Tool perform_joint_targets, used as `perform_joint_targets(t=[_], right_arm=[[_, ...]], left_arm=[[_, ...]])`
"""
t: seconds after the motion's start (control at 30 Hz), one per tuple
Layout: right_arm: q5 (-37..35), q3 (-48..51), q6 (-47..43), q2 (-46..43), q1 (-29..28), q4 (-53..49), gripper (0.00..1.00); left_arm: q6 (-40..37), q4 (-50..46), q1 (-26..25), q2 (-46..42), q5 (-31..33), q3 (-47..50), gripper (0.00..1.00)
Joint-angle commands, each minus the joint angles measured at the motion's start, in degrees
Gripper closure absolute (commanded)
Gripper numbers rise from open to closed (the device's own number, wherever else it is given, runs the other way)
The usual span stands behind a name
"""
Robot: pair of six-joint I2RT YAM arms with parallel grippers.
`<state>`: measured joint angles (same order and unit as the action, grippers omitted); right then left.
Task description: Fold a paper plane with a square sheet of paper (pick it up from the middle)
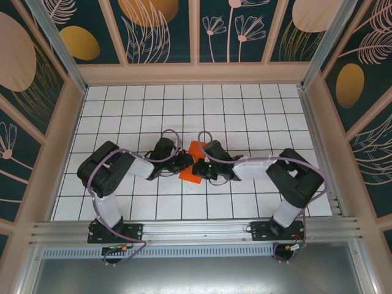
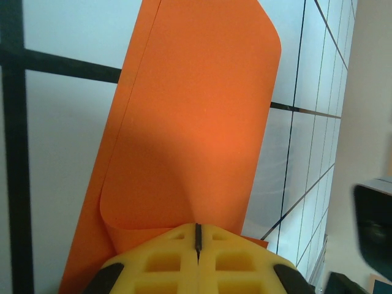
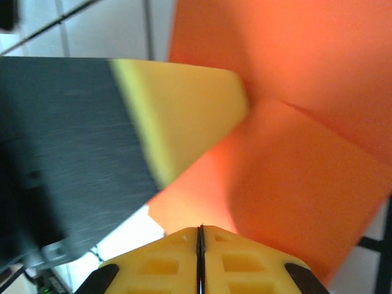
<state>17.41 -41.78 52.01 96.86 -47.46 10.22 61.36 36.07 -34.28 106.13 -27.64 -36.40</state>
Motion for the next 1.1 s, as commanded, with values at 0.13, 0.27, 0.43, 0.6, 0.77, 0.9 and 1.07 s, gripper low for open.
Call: perform_joint_targets(t=[0.13, 0.27, 0.43, 0.6, 0.77, 0.9, 1.07], right_arm=[[-0.5, 4.4, 0.0, 3.0, 0.4, -1.9, 0.96], [0.0, 5.1, -0.8, 3.6, 0.4, -2.2, 0.99], [-0.1, 3.8, -3.2, 3.4, 0.3, -4.2, 0.99], [0.1, 2.5, -5.1, 3.6, 0.4, -5.4, 0.99], [0.3, 2.3, -5.2, 4.1, 0.4, -5.3, 0.99], [0.8, 2.5, -5.2, 4.6, 0.4, -5.2, 0.99], [0.5, 2.8, -5.5, 4.4, 0.4, -6.0, 0.99]], left_arm=[[-2.0, -5.1, 0.0, -0.2, 0.7, 1.2, 0.99], [-3.0, -4.4, -0.1, -2.5, -1.7, 0.5, 0.91], [-4.5, -7.6, -0.1, -6.7, -1.5, -0.1, 0.84], [-5.2, -8.5, -0.1, -7.5, -1.8, 0.2, 0.83], [-5.6, -7.7, 0.0, -5.5, -3.0, -1.1, 0.83], [-5.8, -8.1, 0.0, -3.3, -1.8, -2.3, 0.83], [-6.9, -11.3, 0.2, -1.1, 2.3, -3.7, 0.87]])
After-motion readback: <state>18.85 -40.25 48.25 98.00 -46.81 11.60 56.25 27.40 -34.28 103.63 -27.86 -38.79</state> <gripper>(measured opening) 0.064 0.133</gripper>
